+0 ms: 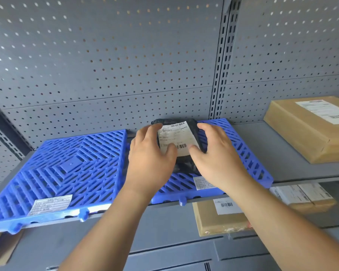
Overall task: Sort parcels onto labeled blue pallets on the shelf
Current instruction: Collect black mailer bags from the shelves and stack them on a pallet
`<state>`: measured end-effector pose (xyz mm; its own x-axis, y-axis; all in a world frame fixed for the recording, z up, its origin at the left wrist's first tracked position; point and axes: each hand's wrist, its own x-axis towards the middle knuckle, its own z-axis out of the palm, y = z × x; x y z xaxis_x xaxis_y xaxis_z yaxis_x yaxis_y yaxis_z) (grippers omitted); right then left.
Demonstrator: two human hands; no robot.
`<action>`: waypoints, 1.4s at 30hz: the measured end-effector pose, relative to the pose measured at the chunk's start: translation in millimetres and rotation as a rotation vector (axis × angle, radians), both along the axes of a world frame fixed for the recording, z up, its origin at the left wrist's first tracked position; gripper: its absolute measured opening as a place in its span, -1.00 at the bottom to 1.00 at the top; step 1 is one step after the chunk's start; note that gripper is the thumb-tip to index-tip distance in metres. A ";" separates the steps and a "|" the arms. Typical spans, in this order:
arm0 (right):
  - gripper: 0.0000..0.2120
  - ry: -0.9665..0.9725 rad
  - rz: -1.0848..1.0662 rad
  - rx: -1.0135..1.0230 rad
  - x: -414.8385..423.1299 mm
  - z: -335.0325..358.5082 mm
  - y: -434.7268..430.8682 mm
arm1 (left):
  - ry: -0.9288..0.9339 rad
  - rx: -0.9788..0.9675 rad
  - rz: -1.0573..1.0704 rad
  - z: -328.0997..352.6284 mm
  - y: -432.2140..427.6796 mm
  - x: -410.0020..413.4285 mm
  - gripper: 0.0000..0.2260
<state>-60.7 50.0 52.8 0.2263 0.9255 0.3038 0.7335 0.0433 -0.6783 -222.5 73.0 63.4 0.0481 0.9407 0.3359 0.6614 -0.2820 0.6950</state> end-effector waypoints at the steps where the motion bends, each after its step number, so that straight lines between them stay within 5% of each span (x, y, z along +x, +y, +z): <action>1: -0.43 -0.026 -0.004 0.014 2.5 1.1 -4.5 | 0.013 0.016 -0.001 2.7 -4.3 3.3 -0.51; 17: -0.51 -0.337 -0.205 0.116 162.1 5.4 -157.5 | 0.194 0.177 -0.162 7.2 -114.5 171.9 -0.53; 31: -0.51 -0.291 -0.572 -0.009 356.5 -7.3 -354.9 | 0.271 0.222 -0.586 -16.1 -263.7 399.9 -0.55; 42: -0.48 -0.231 -0.873 -0.120 479.1 -31.9 -430.3 | 0.292 0.225 -0.897 -37.0 -307.4 564.0 -0.55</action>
<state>418.4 -380.3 20.9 0.8068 0.4822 0.3413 0.5907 -0.6522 -0.4750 341.5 -234.4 26.4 0.8262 0.4290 0.3651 0.2736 -0.8721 0.4056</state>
